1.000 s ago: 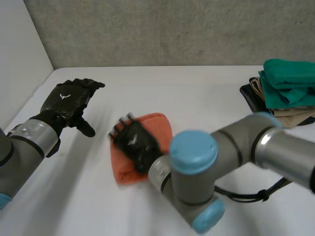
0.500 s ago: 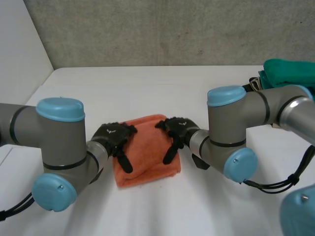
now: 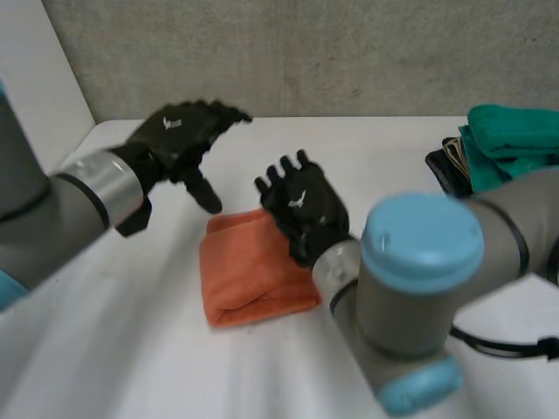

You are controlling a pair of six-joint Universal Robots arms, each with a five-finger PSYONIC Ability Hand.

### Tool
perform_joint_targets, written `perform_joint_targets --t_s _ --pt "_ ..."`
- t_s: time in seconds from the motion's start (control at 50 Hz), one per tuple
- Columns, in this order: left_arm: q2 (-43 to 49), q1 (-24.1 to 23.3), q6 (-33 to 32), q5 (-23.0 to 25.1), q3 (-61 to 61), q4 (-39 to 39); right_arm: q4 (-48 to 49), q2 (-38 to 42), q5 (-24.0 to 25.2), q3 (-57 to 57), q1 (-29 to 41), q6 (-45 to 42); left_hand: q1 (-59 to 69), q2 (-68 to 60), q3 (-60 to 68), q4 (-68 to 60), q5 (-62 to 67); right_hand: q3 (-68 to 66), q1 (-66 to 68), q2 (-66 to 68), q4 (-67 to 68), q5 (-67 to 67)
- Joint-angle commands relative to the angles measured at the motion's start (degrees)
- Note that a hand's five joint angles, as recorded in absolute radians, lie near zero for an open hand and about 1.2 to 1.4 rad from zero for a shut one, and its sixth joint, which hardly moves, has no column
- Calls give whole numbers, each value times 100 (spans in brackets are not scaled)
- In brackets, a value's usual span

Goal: Fold the laundry.

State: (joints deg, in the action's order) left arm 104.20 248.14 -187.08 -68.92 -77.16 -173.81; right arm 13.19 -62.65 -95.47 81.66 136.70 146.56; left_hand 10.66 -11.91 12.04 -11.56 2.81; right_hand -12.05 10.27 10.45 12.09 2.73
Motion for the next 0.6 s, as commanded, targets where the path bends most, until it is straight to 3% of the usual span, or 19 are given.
perform_joint_targets --t_s 0.02,0.1,0.16,0.34,0.6 --pt "-181 305 391 1949 604 987 439 -72 -15 1000 437 135 -66 191 -204 156 -281 205 -27 -45 -209 -273" --pt "-181 323 383 2689 667 1366 623 226 -42 1141 525 513 -66 191 -204 156 -281 70 107 90 -75 -138" --pt "-172 271 330 2866 597 1402 895 525 -60 1124 551 689 -66 191 -204 156 -281 -215 392 375 210 147" --pt "-155 -11 -65 2665 342 1367 1845 1333 -16 843 437 365 -66 191 -204 156 -281 -1037 1215 1198 1033 969" --pt "-23 -90 -154 2419 254 1148 2065 1836 -60 298 208 127 -66 191 -204 156 -281 -1562 1739 1722 1557 1494"
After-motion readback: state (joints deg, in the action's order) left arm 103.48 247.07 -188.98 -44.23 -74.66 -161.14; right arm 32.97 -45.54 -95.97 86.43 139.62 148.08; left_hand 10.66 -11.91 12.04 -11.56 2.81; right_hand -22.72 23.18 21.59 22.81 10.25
